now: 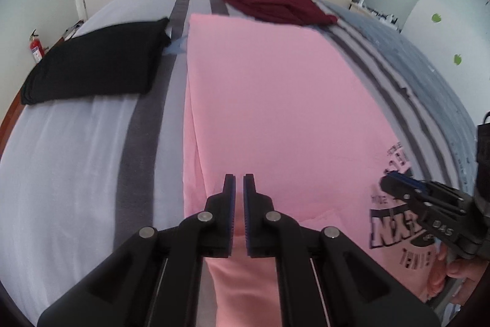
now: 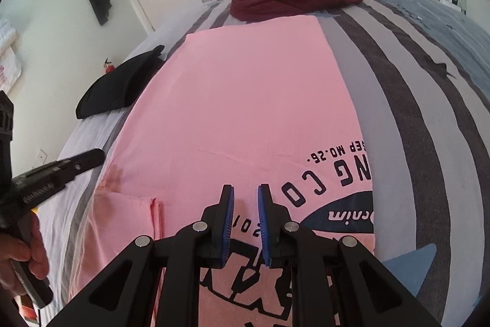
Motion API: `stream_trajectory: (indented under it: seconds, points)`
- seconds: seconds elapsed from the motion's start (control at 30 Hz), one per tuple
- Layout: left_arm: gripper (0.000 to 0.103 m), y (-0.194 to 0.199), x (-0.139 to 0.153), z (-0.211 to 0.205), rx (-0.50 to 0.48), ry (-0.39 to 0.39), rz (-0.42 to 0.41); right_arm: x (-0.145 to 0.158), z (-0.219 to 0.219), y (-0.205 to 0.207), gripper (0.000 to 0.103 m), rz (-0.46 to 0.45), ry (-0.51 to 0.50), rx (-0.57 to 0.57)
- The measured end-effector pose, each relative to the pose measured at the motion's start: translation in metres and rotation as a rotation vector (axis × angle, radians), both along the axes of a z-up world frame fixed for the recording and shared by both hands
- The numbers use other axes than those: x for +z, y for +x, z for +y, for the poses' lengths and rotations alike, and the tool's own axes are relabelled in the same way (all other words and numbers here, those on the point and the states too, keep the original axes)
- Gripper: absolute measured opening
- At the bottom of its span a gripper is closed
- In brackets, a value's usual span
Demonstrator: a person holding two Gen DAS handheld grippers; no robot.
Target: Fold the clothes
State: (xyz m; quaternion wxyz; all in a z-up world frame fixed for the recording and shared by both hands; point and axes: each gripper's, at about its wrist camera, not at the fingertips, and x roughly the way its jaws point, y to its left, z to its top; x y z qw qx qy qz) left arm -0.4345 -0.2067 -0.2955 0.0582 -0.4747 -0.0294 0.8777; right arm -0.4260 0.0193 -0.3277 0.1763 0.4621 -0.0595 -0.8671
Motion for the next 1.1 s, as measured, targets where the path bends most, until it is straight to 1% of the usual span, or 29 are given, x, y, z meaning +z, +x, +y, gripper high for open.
stream_trajectory:
  seconds: [0.03,0.07,0.17,0.2,0.23,0.33,0.43,0.57,0.67,0.73,0.83,0.93,1.0,1.1]
  points:
    - [0.002,-0.004,-0.009,-0.002,0.019,-0.021,-0.027,-0.003,0.0,0.0,0.014,-0.009,0.001,0.003]
    - [0.002,-0.004,-0.016,-0.007,0.044,-0.017,-0.041,-0.006,0.0,0.0,0.014,-0.017,0.002,0.006]
    - [0.002,-0.002,-0.023,-0.029,0.11,0.085,-0.035,-0.016,0.002,0.003,0.015,-0.024,-0.008,0.015]
    - [0.002,-0.003,-0.024,-0.032,0.121,0.105,-0.039,-0.017,0.003,0.005,0.015,-0.018,-0.015,0.017]
    - [0.002,-0.004,-0.022,-0.032,0.122,0.102,-0.044,-0.018,0.004,0.006,0.015,-0.016,-0.019,0.019]
    - [0.002,-0.006,-0.011,-0.025,0.111,0.052,-0.031,-0.016,0.005,0.006,0.015,-0.018,-0.022,0.023]
    - [0.002,-0.005,0.007,-0.02,0.113,0.023,0.045,-0.008,0.007,0.004,0.015,-0.004,-0.003,0.018]
    - [0.002,-0.021,0.021,-0.004,0.044,-0.023,0.116,0.004,0.018,-0.004,0.015,0.049,0.025,-0.016]
    - [0.002,-0.04,0.013,0.006,-0.008,-0.083,0.116,0.002,0.028,-0.019,0.015,0.058,0.064,-0.059]
    - [0.002,-0.054,-0.002,0.007,-0.015,-0.118,0.084,-0.002,0.034,-0.029,0.015,0.06,0.079,-0.078]
    - [0.002,-0.06,-0.019,0.004,-0.017,-0.112,0.075,-0.01,0.039,-0.035,0.015,0.056,0.083,-0.074]
    - [0.003,-0.058,-0.021,0.003,-0.008,-0.097,0.09,-0.015,0.041,-0.032,0.015,0.07,0.067,-0.075]
    - [0.004,-0.06,-0.021,-0.001,0.01,-0.065,0.082,-0.016,0.044,-0.032,0.015,0.068,0.045,-0.076]
    - [0.004,-0.06,-0.014,-0.003,0.025,-0.053,0.072,-0.015,0.048,-0.033,0.015,0.058,0.018,-0.075]
